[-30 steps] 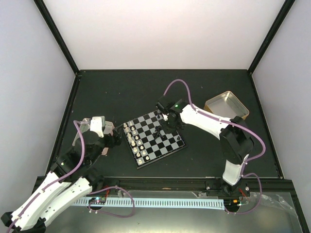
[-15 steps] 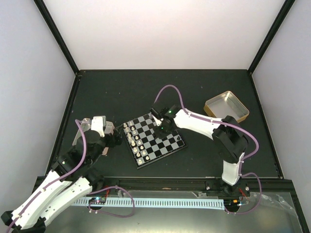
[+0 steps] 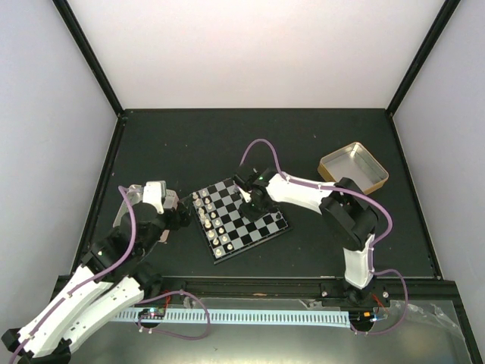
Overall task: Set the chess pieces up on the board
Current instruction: Pick up the chess piece from the chessboard.
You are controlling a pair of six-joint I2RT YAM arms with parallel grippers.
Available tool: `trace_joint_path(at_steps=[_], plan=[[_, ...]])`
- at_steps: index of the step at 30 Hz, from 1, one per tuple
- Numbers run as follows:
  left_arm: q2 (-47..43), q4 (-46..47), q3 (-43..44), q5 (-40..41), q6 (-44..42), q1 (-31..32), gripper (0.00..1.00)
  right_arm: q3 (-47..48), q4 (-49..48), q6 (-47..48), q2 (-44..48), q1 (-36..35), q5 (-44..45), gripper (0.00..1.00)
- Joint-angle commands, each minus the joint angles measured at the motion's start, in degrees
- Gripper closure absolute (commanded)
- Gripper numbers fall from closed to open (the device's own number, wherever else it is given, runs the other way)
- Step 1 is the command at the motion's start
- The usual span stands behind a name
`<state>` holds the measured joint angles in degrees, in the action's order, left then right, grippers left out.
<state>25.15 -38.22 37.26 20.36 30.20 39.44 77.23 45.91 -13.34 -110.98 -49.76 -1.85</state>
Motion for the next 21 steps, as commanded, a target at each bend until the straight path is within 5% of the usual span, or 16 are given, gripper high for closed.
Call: trace_joint_path(at_steps=[1,10,16,21], plan=[[0.98,-1.21,0.27,0.59,0.22,-0.40,0.05,-0.76,0.62,1.16,-0.77,-0.50,0.30,0.77],[0.88,-1.20,0.19,0.54,0.28,-0.57,0.05,-0.99,-1.40,1.30,-1.92,-1.02,2.53,0.78],[1.13,-0.85,0.36,-0.41,-0.22,-0.62,0.05,-2.85,-1.85,1.07,-0.90,-1.04,1.42,0.96],[0.59,1.61,-0.46,-3.42,-1.23,-0.64,0.05,-6.87,-4.32,1.32,4.56,-1.02,1.22,0.98]])
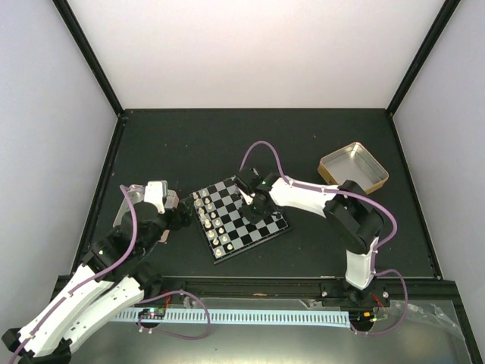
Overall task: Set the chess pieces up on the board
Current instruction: Pick up the chess piece from the chessboard, then place the chess piece on the chessboard.
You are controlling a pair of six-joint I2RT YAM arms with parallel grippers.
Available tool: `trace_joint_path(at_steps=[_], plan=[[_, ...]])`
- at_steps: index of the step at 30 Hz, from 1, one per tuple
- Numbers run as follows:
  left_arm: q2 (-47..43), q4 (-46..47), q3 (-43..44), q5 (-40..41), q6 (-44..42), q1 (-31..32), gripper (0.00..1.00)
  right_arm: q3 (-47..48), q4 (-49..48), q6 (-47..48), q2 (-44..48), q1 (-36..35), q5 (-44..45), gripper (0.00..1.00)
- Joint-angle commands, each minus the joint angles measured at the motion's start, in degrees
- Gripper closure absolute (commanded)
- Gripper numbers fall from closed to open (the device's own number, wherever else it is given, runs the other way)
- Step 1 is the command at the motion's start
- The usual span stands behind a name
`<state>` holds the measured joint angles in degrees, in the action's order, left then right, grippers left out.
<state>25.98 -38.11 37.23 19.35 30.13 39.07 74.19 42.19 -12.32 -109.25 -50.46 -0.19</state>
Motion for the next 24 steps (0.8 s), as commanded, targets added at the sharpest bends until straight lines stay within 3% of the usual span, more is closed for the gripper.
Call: trace_joint_path(at_steps=[1,7,17,24], plan=[[-0.03,1.79,-0.41,-2.92,-1.28,-0.23,0.05,-4.82,-1.55,0.64,4.86,-0.31,-0.74,0.99],[2.45,9.27,-2.68,-10.97,1.60,-0.26,0.05,-11.71,-9.98,1.74,14.04,-0.34,-3.58,0.99],[13.17,34.09,-10.81,-31.63,20.24,-0.33,0.09,-24.96,-26.60,1.61,31.21,-0.27,-14.37,0.96],[23.33,49.21,-10.74,-44.23,27.14,-0.44,0.09,-30.05,-33.64,0.19,38.26,-0.27,-20.24,0.95]])
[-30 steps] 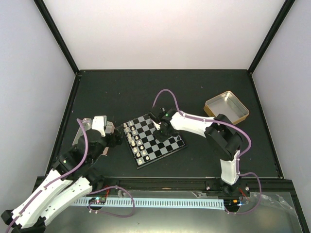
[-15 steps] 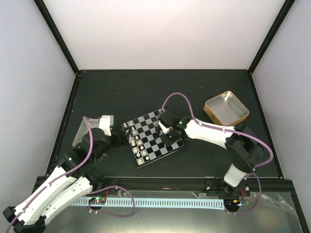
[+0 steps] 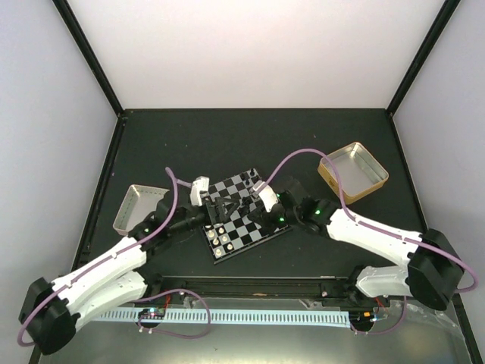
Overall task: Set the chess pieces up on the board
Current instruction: Place the chess piece on the chessboard.
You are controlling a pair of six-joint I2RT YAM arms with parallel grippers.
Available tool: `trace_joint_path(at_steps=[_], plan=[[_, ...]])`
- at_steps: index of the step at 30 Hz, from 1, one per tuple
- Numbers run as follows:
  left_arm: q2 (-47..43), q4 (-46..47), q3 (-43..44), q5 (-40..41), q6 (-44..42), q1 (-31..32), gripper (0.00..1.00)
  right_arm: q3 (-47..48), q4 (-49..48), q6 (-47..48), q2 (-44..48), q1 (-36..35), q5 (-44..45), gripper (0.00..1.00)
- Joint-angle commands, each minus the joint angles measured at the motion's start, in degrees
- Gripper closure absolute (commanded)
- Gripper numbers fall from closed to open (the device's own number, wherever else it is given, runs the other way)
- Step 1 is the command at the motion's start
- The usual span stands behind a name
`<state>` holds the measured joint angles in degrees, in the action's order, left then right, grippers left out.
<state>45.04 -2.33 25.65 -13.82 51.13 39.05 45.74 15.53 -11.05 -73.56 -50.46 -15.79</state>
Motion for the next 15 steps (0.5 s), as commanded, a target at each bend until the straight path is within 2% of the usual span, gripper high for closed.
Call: trace_joint_path(at_steps=[1,5,11,15], plan=[[6.15,14.67,1.45,-13.58,6.58,-0.45,0.09,-2.02,-7.78,-1.41,3.26,-0.32,-5.10,0.94],[12.75,18.02,3.61,-20.24,8.60,-0.30,0.18,-3.21,-10.03,-2.53,5.63,-0.34,-5.95,0.94],[16.00,20.75,3.62,-22.86,10.64,0.10,0.35,-3.46,-10.27,-3.52,7.02,-0.34,-4.31,0.94],[16.32,20.48,3.57,-23.44,11.06,0.07,0.52,-3.25,-10.22,-4.39,6.95,-0.26,-2.84,0.94]])
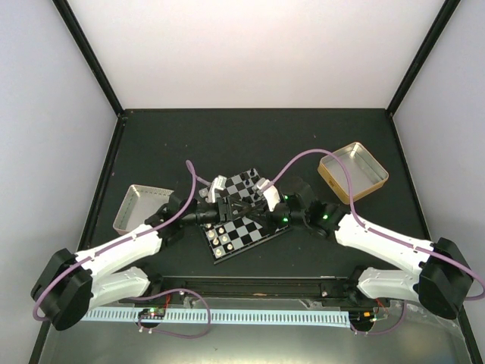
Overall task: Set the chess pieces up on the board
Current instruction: Place the chess piece on the chessboard.
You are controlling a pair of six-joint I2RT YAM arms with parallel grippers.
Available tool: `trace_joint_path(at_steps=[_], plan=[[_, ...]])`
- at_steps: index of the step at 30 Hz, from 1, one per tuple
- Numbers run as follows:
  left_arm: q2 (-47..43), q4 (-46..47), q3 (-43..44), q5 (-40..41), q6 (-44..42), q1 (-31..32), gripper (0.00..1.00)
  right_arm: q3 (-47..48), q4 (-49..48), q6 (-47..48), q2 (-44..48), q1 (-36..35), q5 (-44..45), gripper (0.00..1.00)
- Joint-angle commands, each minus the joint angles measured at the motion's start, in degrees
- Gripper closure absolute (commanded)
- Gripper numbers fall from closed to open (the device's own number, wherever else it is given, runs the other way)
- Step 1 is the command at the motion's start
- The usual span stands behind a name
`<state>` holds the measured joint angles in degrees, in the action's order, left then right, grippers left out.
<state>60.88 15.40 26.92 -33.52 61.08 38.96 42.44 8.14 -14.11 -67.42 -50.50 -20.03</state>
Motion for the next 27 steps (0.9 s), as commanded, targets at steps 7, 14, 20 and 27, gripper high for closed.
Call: trace_joint_path(at_steps=[7,14,20,27], plan=[[1.59,2.65,2.31,-4.71,4.07,0.27,0.73,1.90,-0.73,-3.07,-0.13,-0.18,6.00,0.95],[3.17,4.96,1.85,-5.32,5.64,0.33,0.92,0.46,-2.09,-3.91,1.42,-0.18,6.45,0.94],[2.11,8.46,1.47,-4.24,8.34,0.18,0.95,-2.05,-5.60,-10.81,4.47,-0.12,6.16,0.73],[-1.11,14.66,1.18,-0.17,17.21,0.13,0.95,-9.40,-17.91,-27.71,13.54,0.59,7.82,0.45]])
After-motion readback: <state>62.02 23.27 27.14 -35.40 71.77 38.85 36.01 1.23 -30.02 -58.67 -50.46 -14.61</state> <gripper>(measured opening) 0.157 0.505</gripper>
